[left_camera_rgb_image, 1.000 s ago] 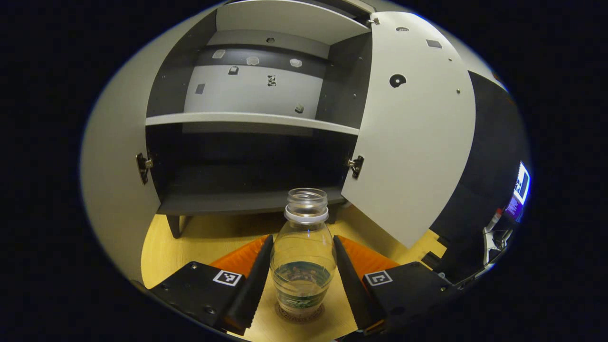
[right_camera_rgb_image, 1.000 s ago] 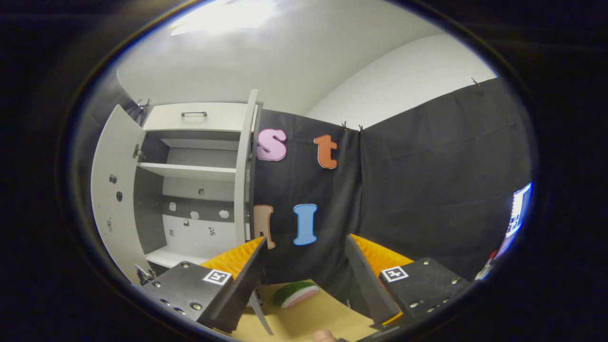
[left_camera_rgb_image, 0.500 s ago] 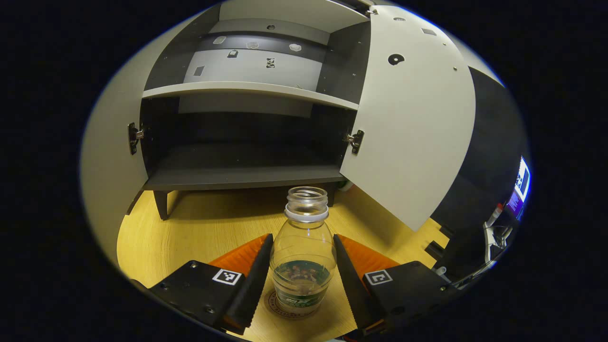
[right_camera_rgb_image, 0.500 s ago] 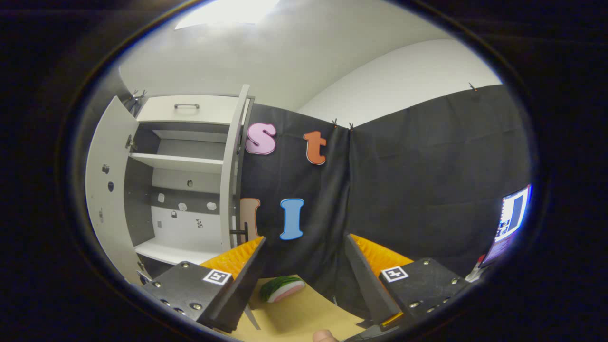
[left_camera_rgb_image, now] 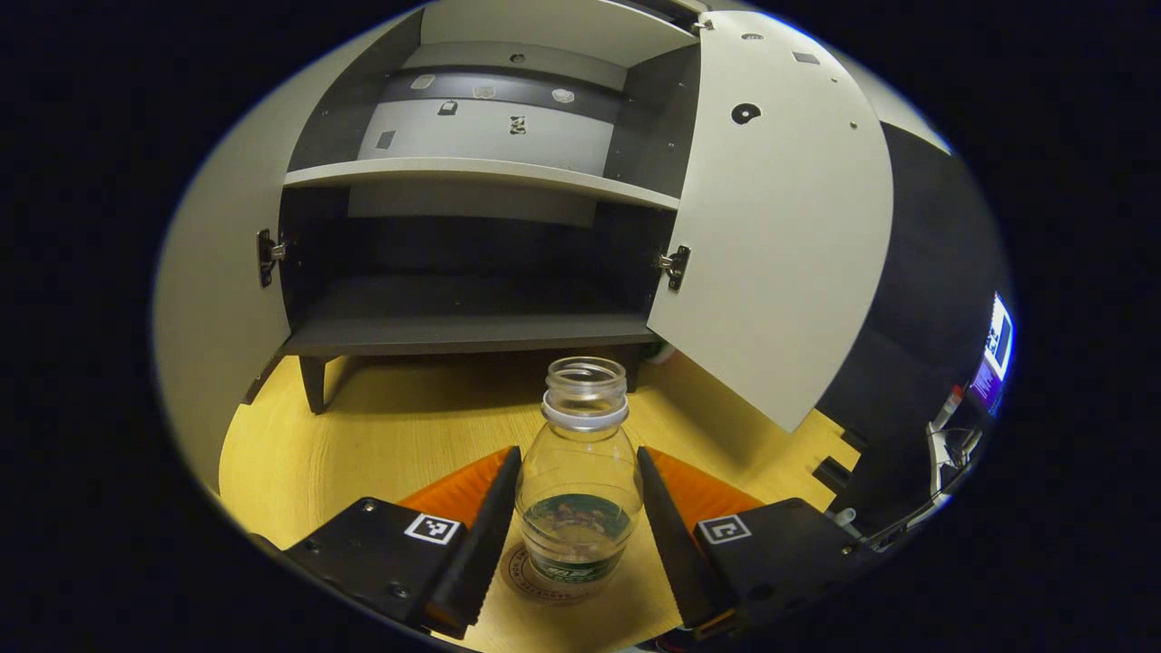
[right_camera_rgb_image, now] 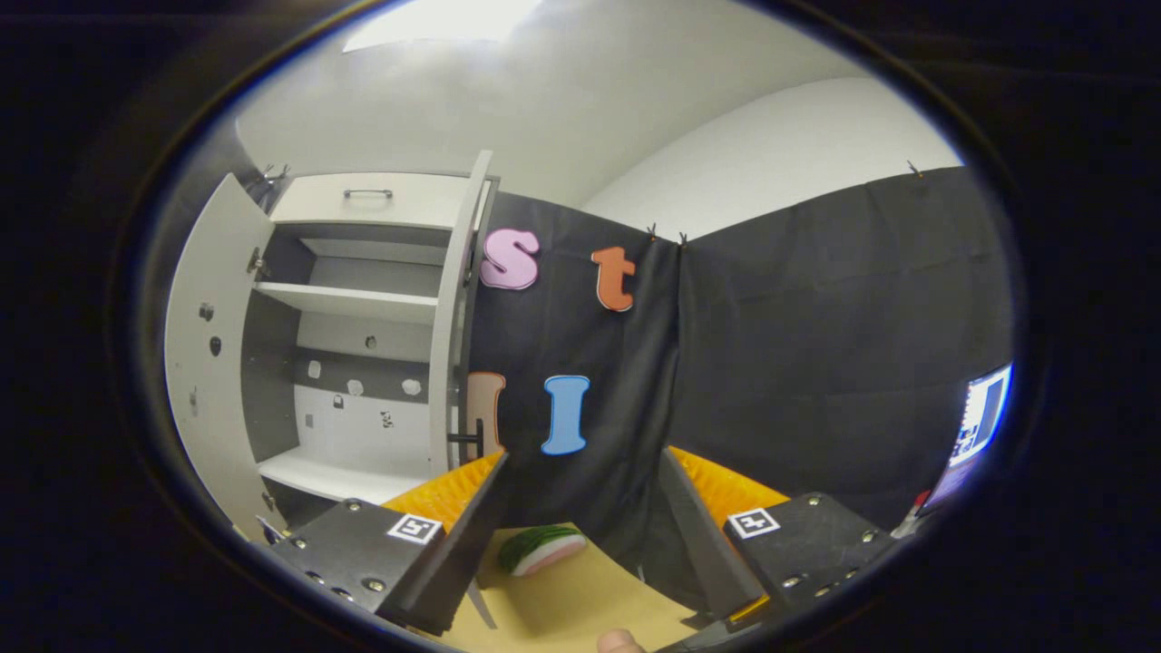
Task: Grasp the bottle in the cabinet with the left hand and place it on the coaster, then close the right door with the right hand and the left door with the left hand.
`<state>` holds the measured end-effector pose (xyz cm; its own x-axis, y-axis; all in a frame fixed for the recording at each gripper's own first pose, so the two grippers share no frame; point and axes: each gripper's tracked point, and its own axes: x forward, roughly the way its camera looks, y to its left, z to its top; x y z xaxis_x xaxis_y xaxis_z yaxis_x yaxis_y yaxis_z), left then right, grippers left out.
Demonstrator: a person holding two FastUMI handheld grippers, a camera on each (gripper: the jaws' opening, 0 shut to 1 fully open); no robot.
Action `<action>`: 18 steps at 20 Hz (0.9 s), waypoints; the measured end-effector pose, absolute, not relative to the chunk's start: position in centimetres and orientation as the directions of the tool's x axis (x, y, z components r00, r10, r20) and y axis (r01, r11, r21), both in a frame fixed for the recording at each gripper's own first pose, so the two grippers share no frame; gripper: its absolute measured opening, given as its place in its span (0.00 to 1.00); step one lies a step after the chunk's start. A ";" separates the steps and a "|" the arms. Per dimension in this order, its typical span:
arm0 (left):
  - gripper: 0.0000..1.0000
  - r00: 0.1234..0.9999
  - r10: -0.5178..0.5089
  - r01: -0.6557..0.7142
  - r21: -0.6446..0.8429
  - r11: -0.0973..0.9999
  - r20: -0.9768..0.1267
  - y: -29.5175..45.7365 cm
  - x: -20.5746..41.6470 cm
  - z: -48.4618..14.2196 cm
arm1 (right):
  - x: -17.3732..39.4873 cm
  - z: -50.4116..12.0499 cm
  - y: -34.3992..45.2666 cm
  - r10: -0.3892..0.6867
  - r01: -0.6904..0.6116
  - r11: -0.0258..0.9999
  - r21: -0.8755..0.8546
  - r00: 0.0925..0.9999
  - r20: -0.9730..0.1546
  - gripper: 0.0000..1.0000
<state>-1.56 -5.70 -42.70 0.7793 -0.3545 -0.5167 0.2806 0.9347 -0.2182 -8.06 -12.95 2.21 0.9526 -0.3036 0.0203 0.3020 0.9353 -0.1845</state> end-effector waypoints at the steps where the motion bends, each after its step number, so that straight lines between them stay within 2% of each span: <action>1: 0.81 0.777 -0.353 0.278 -0.219 0.935 -0.520 -5.6 -1.8 -42.6 | -7.9 2.1 -12.8 -0.298 0.296 0.937 -0.184 0.954 0.017 0.99; 8: 0.82 0.741 -0.346 0.291 -0.190 0.938 -0.575 -5.6 -3.8 -43.3 | -7.4 1.5 -12.5 -0.277 0.274 0.948 -0.165 0.961 0.000 0.99; 16: 0.86 0.751 -0.362 0.318 -0.178 0.931 -0.553 -6.6 -3.3 -41.8 | -7.7 0.7 -13.2 -0.278 0.272 0.950 -0.151 0.960 -0.022 0.99; 17: 0.91 0.752 -0.360 0.318 -0.175 0.932 -0.553 -6.6 -3.2 -41.6 | -7.7 0.5 -13.2 -0.278 0.272 0.951 -0.151 0.960 -0.023 0.99; 18: 0.87 0.753 -0.359 0.318 -0.174 0.932 -0.551 -6.6 -3.1 -41.5 | -7.8 0.5 -13.3 -0.278 0.272 0.950 -0.151 0.960 -0.024 0.99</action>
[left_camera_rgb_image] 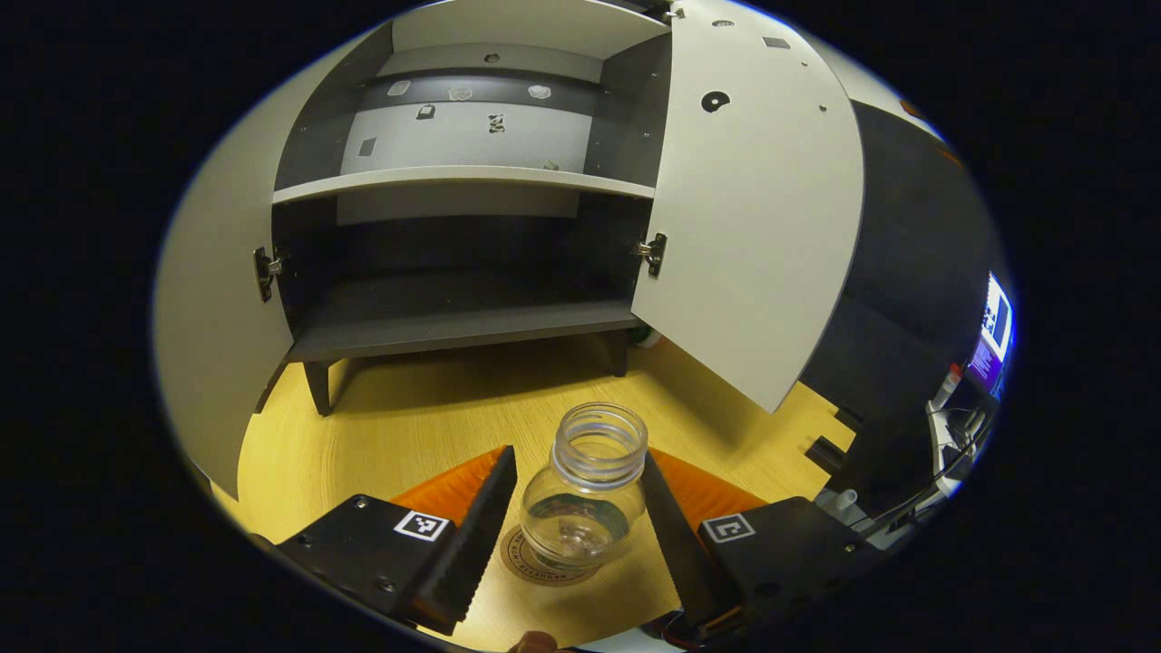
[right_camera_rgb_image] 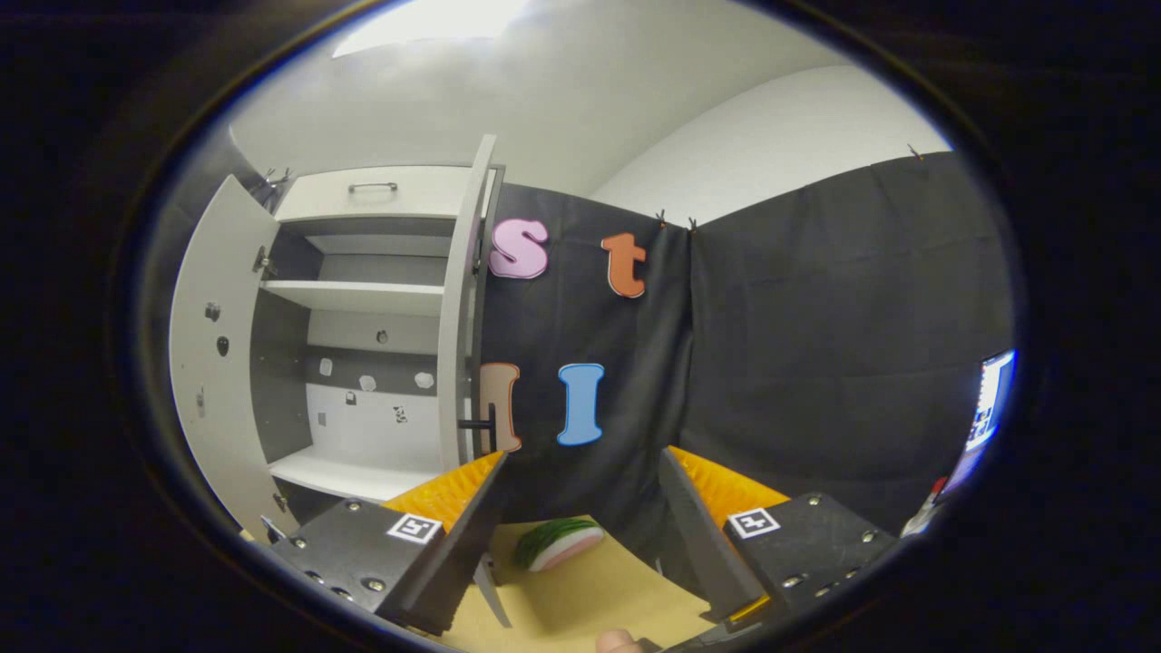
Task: Grasp the bottle in the cabinet with the left hand and place it on the coaster, then close the right door with the right hand and the left door with the left hand.
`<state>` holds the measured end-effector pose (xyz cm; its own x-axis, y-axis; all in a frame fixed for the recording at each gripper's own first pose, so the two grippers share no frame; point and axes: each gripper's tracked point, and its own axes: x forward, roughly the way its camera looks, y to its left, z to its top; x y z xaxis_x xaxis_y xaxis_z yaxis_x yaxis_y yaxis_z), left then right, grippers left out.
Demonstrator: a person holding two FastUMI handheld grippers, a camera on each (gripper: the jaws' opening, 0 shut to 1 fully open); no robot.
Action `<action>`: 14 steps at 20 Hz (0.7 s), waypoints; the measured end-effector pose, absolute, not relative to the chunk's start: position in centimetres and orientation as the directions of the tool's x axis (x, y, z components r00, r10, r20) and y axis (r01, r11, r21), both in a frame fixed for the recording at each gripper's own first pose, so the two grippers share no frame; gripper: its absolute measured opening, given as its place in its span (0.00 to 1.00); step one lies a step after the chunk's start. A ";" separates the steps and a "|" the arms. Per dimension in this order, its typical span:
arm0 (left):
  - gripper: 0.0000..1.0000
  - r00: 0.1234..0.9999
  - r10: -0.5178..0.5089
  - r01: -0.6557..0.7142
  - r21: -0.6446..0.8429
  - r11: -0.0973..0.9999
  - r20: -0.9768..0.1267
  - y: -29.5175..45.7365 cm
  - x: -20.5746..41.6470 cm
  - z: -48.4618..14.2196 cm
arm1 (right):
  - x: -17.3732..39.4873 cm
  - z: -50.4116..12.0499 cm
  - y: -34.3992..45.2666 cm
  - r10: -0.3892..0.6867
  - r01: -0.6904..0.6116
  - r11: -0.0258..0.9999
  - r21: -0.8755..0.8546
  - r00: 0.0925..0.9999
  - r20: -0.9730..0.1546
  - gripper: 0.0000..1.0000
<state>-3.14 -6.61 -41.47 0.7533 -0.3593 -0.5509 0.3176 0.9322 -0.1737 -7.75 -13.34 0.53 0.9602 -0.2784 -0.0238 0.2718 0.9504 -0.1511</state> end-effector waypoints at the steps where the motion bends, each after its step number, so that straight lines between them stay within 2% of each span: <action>1: 0.87 0.756 -0.359 0.317 -0.174 0.932 -0.547 -6.6 -3.0 -41.2 | -7.8 0.4 -13.5 -0.279 0.272 0.950 -0.152 0.960 -0.026 0.99; 7: 0.87 0.792 -0.357 0.306 -0.184 0.934 -0.494 -6.5 -2.1 -37.8 | -7.5 -0.2 -13.6 -0.269 0.261 0.954 -0.144 0.962 -0.039 0.99; 14: 0.87 0.876 -0.331 0.290 -0.165 0.943 -0.352 -6.1 -1.0 -27.2 | -4.7 -0.2 -12.6 -0.207 0.200 0.970 -0.138 0.977 -0.038 0.99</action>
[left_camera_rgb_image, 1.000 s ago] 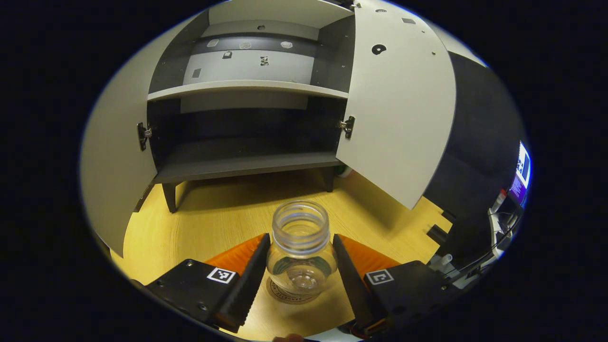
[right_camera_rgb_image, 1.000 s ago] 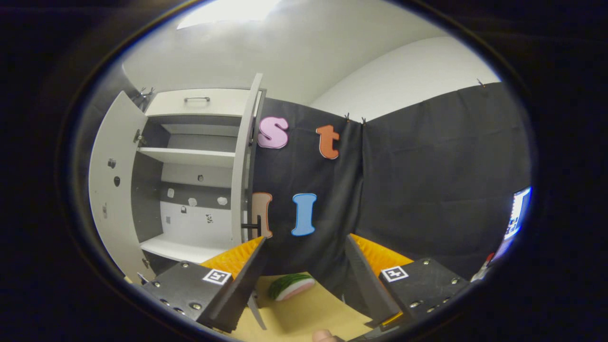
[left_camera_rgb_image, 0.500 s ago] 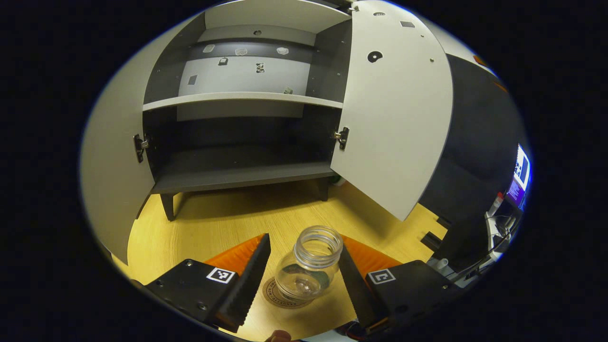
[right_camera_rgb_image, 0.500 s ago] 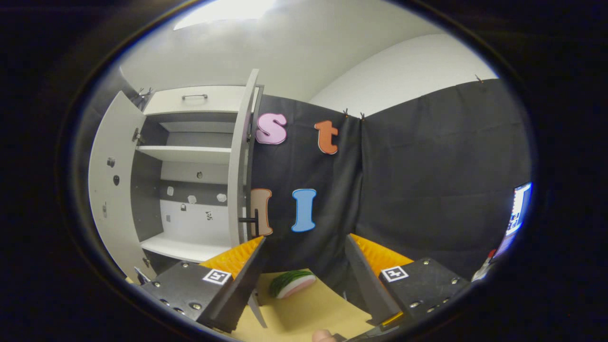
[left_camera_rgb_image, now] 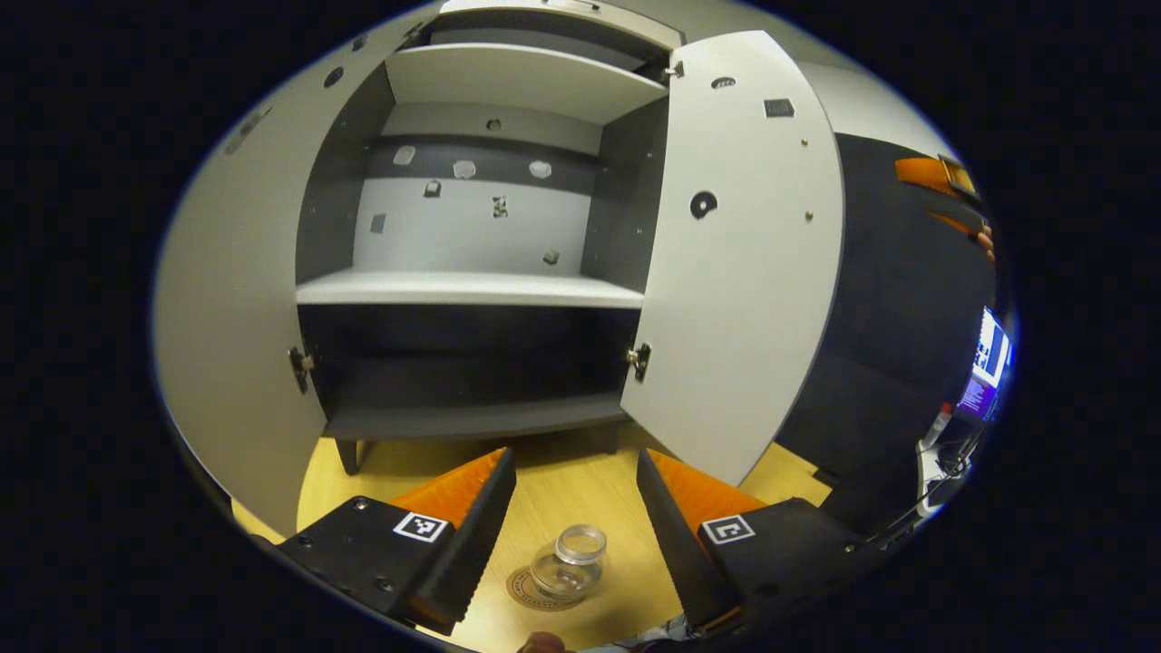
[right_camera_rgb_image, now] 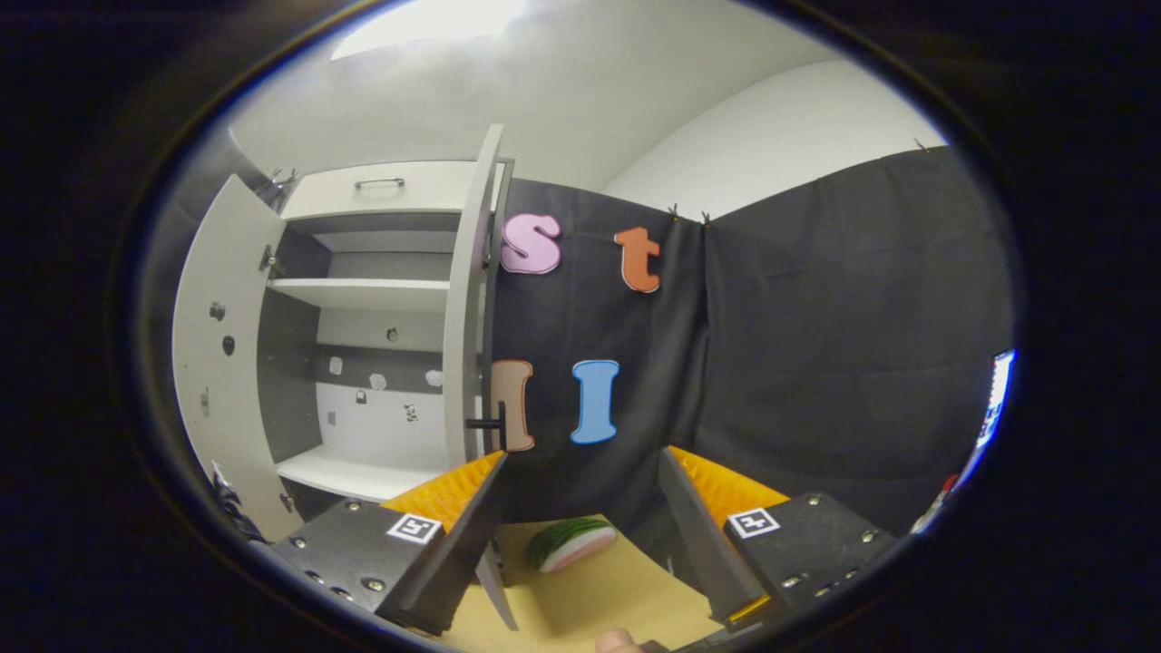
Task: Grasp the bottle in the cabinet with the left hand and place it on the coaster, then close the right door with the right hand and the left door with the left hand.
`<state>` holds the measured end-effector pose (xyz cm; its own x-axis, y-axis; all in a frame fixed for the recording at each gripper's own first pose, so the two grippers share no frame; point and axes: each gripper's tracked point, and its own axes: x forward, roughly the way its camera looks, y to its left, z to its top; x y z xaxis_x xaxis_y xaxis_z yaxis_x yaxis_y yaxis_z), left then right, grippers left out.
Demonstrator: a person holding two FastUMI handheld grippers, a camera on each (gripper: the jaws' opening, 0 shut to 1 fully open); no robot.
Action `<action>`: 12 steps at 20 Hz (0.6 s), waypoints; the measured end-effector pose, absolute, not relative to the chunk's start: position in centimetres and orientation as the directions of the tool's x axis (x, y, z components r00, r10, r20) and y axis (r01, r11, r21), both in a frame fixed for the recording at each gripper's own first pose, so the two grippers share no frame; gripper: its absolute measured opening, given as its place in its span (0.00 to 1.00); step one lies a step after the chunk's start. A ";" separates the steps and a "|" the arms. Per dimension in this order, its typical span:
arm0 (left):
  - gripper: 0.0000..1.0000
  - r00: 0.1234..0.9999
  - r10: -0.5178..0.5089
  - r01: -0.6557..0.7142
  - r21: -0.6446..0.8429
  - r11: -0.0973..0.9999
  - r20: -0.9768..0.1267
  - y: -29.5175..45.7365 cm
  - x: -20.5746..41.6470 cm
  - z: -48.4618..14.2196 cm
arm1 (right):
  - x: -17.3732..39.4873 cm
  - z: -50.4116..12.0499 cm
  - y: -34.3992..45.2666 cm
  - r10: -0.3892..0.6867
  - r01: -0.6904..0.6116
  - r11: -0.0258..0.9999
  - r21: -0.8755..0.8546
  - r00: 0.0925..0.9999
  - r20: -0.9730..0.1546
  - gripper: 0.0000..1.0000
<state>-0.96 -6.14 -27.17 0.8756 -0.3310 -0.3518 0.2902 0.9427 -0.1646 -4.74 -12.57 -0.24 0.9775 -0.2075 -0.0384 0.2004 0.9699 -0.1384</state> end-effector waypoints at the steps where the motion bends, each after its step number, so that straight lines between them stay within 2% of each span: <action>1: 0.87 0.886 -0.319 0.278 -0.166 0.946 -0.336 -5.8 -0.8 -25.4 | -4.2 -0.3 -12.4 -0.195 0.188 0.972 -0.138 0.980 -0.037 0.99; 2: 0.90 0.899 -0.301 0.259 -0.168 0.951 -0.319 -5.4 -0.6 -23.7 | -3.5 -0.3 -12.2 -0.183 0.177 0.974 -0.138 0.982 -0.037 0.99; 3: 0.98 0.910 -0.285 0.242 -0.172 0.955 -0.301 -4.9 -0.5 -21.9 | -2.9 -0.4 -12.1 -0.170 0.164 0.977 -0.138 0.985 -0.038 0.99; 12: 0.97 0.981 -0.078 0.060 -0.102 0.993 -0.179 1.2 -2.4 -8.8 | 2.2 -0.2 -10.2 -0.060 0.058 0.992 -0.110 0.998 -0.014 0.99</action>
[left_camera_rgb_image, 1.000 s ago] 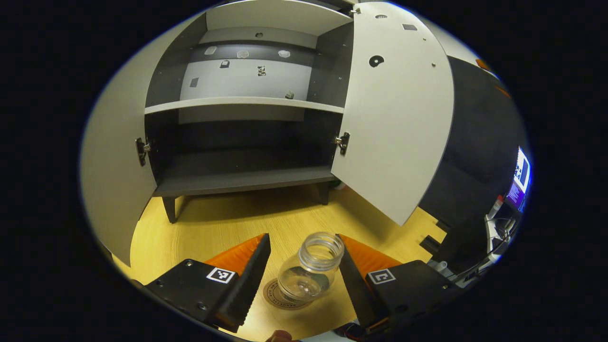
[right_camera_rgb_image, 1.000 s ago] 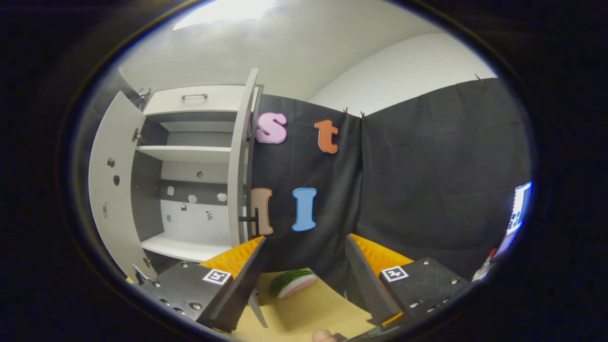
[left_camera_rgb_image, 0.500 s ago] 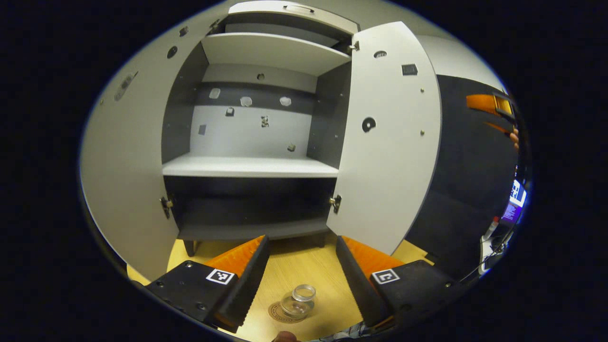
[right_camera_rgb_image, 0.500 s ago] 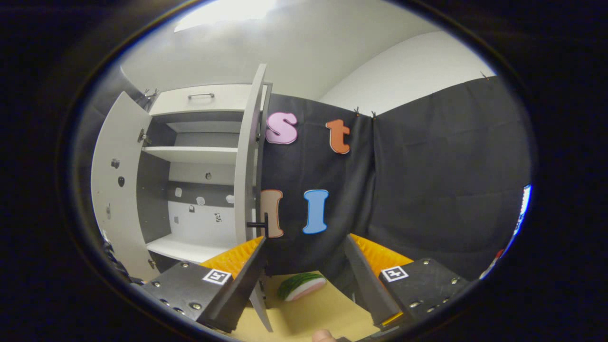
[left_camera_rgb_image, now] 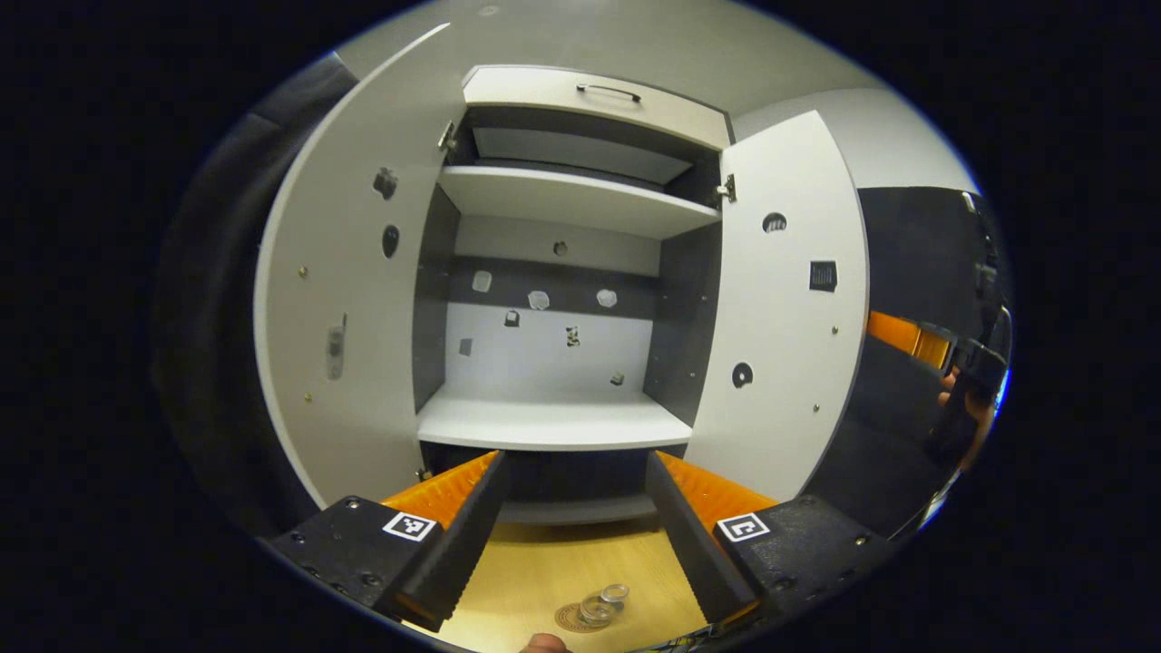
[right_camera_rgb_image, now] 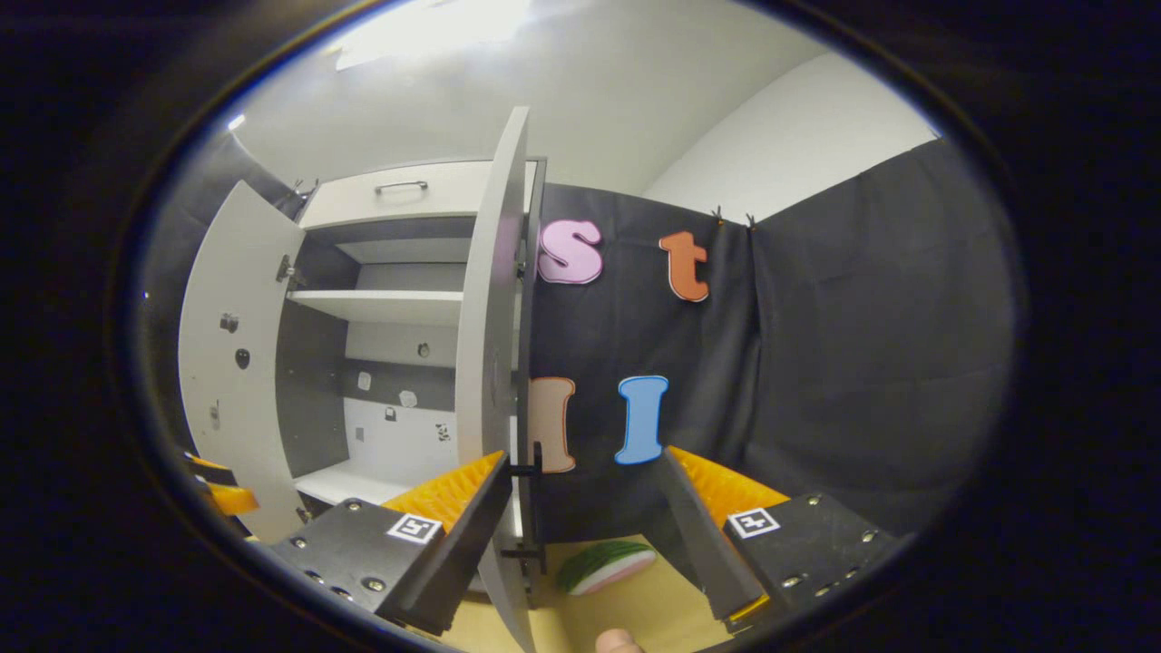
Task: Grasp the bottle in the cabinet with the left hand and place it on the coaster, then close the right door with the right hand and the left door with the left hand.
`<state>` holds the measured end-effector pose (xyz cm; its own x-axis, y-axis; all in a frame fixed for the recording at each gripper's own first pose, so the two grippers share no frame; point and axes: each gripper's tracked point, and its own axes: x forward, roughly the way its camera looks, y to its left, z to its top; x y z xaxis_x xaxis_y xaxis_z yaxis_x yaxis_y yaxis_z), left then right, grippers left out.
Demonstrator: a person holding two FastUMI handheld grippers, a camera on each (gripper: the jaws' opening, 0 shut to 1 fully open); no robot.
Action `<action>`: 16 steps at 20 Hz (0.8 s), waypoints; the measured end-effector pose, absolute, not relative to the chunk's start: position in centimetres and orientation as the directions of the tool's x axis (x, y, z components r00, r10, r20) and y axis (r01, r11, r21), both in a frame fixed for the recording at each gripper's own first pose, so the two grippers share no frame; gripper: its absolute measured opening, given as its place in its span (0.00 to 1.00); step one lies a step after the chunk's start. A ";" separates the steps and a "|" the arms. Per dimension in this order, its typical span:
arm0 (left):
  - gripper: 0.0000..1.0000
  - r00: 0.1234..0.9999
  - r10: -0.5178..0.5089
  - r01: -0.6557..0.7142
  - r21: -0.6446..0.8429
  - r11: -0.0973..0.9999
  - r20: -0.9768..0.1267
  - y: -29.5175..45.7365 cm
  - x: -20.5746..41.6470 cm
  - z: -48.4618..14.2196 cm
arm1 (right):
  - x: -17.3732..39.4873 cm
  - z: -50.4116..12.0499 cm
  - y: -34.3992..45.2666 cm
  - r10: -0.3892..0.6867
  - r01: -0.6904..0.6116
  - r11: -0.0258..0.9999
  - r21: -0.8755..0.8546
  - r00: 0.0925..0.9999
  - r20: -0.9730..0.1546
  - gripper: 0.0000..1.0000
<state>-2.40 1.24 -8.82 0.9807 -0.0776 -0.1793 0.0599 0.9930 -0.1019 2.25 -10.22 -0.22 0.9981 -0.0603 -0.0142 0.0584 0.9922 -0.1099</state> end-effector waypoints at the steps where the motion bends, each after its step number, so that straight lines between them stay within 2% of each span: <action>1: 0.97 0.984 -0.054 0.038 -0.097 0.995 -0.168 1.9 -2.7 -7.9 | 2.4 -0.2 -9.8 -0.047 0.045 0.993 -0.105 0.999 -0.013 0.99; 7: 0.96 0.991 0.029 -0.037 -0.058 0.998 -0.134 4.3 -4.7 -5.2 | 3.2 0.1 -8.3 0.056 -0.055 0.988 -0.147 0.998 0.001 0.96; 8: 0.96 0.991 0.038 -0.045 -0.051 0.998 -0.129 4.5 -4.8 -4.8 | 3.2 0.1 -8.0 0.071 -0.071 0.987 -0.148 0.997 -0.002 0.92; 9: 0.96 0.992 0.043 -0.049 -0.046 0.998 -0.121 4.5 -4.9 -4.4 | 3.3 0.0 -7.5 0.088 -0.088 0.986 -0.141 0.996 -0.006 0.92; 10: 0.94 0.993 0.046 -0.051 -0.044 0.998 -0.112 4.4 -4.9 -4.0 | 3.3 -0.2 -7.0 0.109 -0.110 0.986 -0.128 0.994 -0.012 0.96; 11: 0.97 0.994 0.047 -0.052 -0.044 0.998 -0.103 4.3 -5.0 -3.6 | 3.4 -0.3 -6.3 0.134 -0.135 0.984 -0.115 0.991 -0.019 0.96; 16: 0.96 0.995 0.061 -0.065 -0.050 0.997 -0.073 4.6 -5.2 -2.6 | 4.2 -1.1 -2.2 0.257 -0.259 0.964 -0.062 0.966 -0.038 0.96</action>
